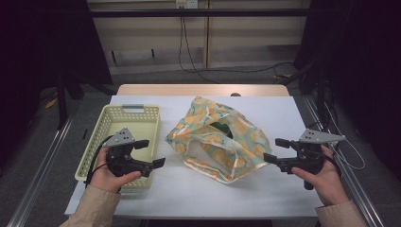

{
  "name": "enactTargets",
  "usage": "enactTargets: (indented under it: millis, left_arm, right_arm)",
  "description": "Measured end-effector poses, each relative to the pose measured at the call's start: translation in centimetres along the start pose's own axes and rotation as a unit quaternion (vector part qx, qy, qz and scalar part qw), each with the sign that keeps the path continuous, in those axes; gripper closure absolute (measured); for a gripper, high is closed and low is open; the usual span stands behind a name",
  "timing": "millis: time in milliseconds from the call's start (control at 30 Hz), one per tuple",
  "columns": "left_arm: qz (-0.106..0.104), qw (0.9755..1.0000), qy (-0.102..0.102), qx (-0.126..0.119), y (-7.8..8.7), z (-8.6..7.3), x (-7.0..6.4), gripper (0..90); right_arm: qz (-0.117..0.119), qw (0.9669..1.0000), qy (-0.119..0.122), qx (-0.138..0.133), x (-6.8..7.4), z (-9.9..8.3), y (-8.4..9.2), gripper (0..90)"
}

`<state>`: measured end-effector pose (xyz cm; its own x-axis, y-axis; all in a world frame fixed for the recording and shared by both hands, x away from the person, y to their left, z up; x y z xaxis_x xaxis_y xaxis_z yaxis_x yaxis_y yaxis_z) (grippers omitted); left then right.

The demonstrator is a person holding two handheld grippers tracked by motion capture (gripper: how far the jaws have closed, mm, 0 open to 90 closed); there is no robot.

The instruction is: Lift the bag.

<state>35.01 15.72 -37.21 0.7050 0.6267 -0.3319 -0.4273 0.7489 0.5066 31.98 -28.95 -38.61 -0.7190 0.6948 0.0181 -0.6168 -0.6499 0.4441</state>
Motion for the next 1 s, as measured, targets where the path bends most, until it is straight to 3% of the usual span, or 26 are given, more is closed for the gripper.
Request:
enactTargets:
  millis: [333,700,1000]
  left_arm:
    - [0.005,0.9998,0.014,-0.011,0.8,-1.7,1.0,8.3]
    - [0.007,0.9999,0.009,-0.004,0.9,-2.9,1.2,8.2]
    - [0.016,0.9998,0.011,-0.006,1.3,-3.7,1.7,8.0]
  right_arm:
    - [-0.005,1.0,-0.006,-0.006,0.1,-1.7,0.7,20.7]
    - [-0.01,0.9999,-0.01,0.002,0.3,-3.7,1.0,20.5]
    - [-0.005,0.9999,-0.005,-0.008,0.9,-4.4,1.2,20.5]
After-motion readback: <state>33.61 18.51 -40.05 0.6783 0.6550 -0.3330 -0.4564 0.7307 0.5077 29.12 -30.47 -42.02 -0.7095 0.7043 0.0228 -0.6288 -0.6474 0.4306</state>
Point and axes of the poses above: each handheld gripper's, and its own axes: y roughly backward along the jaws, z roughly out of its top, x roughly to its left, the point moved 4 cm from there along -y, roughly forward along the jaws, and after that the axes turned 11 degrees about y, right-handed, at the moved point
